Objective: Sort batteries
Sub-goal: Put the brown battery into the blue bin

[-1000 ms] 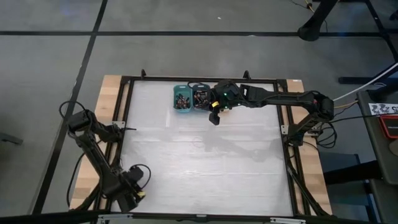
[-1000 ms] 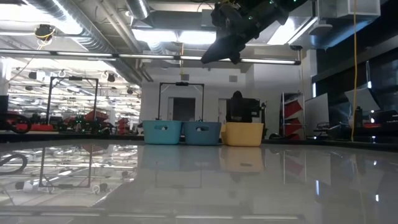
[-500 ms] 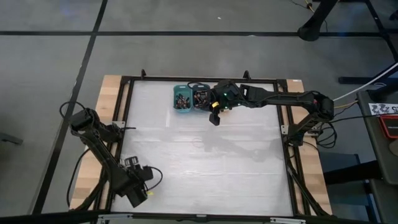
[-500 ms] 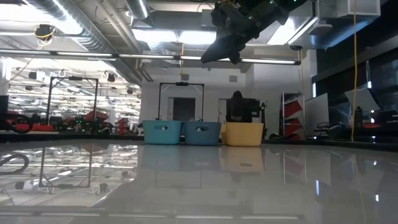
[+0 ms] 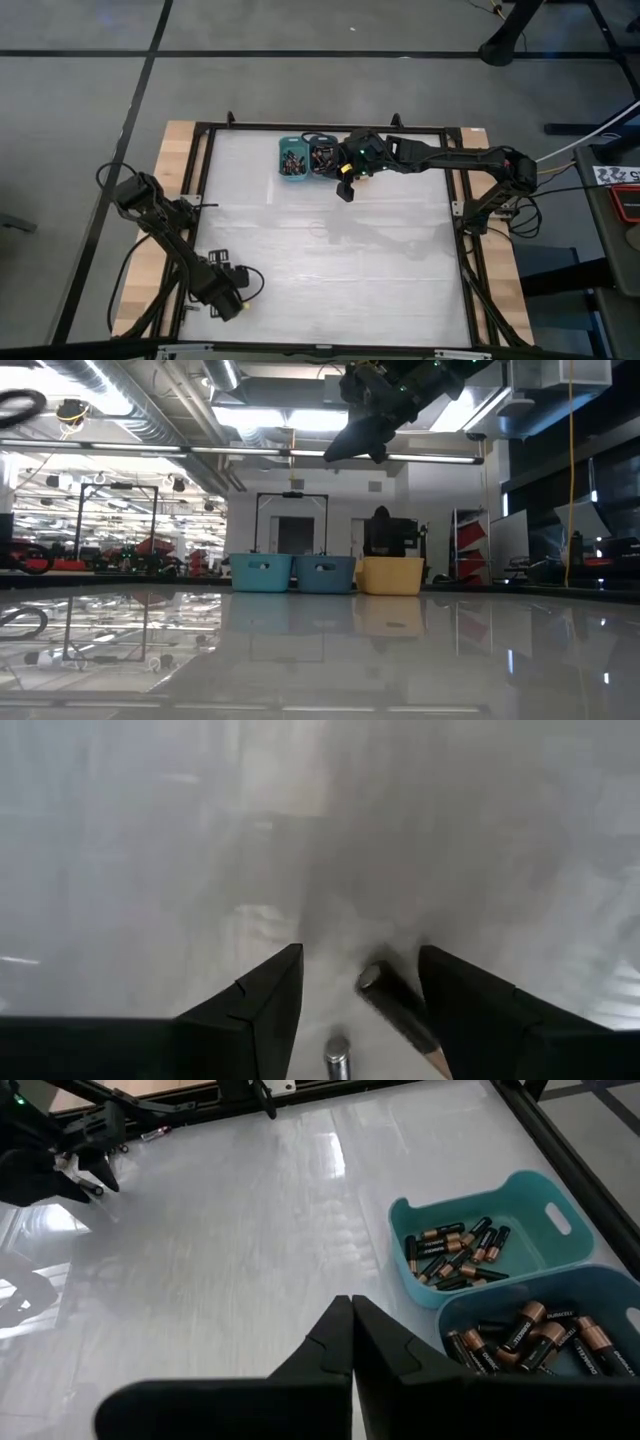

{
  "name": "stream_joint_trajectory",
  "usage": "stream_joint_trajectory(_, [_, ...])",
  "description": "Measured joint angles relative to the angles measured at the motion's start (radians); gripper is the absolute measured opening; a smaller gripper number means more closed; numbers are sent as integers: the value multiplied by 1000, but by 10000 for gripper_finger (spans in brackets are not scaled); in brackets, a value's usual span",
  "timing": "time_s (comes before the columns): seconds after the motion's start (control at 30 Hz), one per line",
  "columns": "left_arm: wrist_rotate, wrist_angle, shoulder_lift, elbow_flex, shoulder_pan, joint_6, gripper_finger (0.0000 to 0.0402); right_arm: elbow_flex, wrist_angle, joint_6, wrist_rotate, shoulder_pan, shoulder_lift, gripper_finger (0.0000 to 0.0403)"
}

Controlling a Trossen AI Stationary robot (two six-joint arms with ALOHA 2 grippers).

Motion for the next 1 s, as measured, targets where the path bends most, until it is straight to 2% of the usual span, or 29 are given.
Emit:
stream_joint_trajectory(0.43, [54, 84, -8, -75, 52, 74, 191, 0, -6, 26, 0, 0, 0, 0])
stream_joint_trajectory(0.53, [68, 85, -7, -77, 76, 76, 175, 0, -6, 27, 0, 0, 0, 0])
stream_joint_trajectory(0.77, [91, 77, -5, -80, 112, -56, 114, 0, -32, 27, 0, 0, 0, 0])
stream_joint_trajectory(1.0, [80, 81, -4, -80, 110, -186, 98, 0, -66, 27, 0, 0, 0, 0])
